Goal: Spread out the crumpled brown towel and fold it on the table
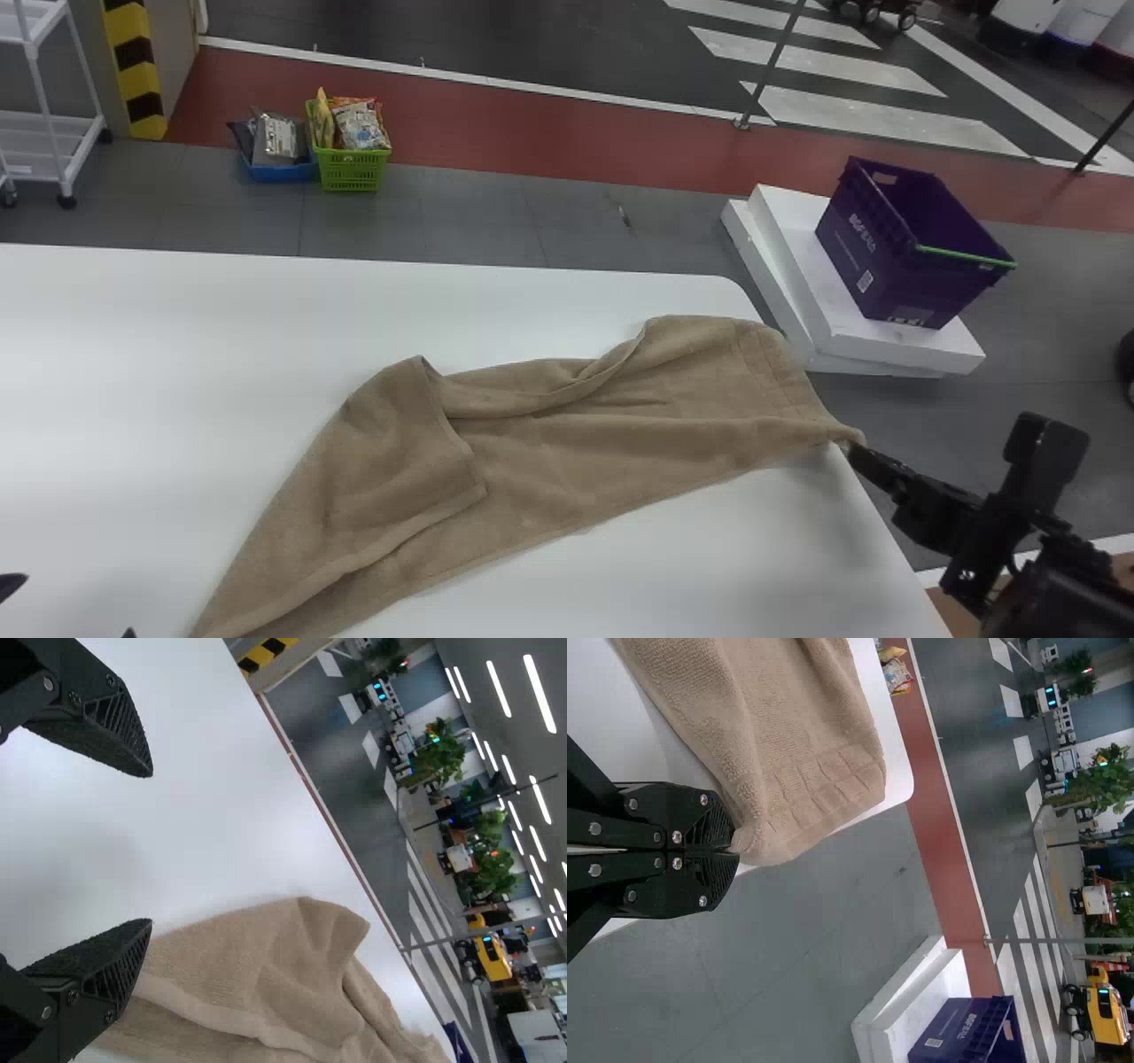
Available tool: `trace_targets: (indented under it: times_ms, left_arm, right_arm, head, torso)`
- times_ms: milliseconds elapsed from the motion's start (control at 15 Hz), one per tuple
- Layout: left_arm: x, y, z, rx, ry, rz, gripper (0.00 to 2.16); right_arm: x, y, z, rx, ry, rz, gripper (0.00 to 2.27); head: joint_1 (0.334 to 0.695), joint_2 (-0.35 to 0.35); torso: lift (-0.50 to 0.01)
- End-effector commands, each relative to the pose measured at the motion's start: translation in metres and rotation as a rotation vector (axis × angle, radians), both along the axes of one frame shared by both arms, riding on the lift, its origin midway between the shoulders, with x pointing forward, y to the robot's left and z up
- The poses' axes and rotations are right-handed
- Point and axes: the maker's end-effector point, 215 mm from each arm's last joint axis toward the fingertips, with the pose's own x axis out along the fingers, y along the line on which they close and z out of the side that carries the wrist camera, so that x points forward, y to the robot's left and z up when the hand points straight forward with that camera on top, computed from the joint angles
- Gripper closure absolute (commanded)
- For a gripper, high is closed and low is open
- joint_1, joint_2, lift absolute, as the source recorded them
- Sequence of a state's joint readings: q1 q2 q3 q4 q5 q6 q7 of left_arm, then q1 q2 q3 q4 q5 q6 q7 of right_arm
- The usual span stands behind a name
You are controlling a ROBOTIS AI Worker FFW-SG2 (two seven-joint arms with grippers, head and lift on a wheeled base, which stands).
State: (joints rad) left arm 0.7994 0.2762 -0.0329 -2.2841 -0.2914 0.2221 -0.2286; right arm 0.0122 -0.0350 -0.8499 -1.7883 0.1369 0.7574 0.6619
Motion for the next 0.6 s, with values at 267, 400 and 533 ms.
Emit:
trace_targets:
  times_ms: [267, 400, 533]
  left_arm:
    - [-0.05, 0.005, 0.009, -0.088, 0.201, -0.071, 0.61]
    - [-0.065, -0.006, 0.008, -0.134, 0.25, -0.115, 0.61]
    - [-0.08, -0.015, 0.001, -0.192, 0.339, -0.129, 0.61]
  right_arm:
    - [0.0, -0.002, -0.003, 0.0, 0.002, 0.003, 1.63]
    - [0.0, -0.004, -0.005, -0.004, 0.003, 0.005, 1.63]
    - [0.001, -0.004, -0.006, -0.005, 0.002, 0.007, 1.63]
  head:
    - [0.695, -0.35]
    - [0.695, -0.35]
    - [0.695, -0.35]
  torso:
    - [-0.127]
    - [-0.127]
    - [-0.127]
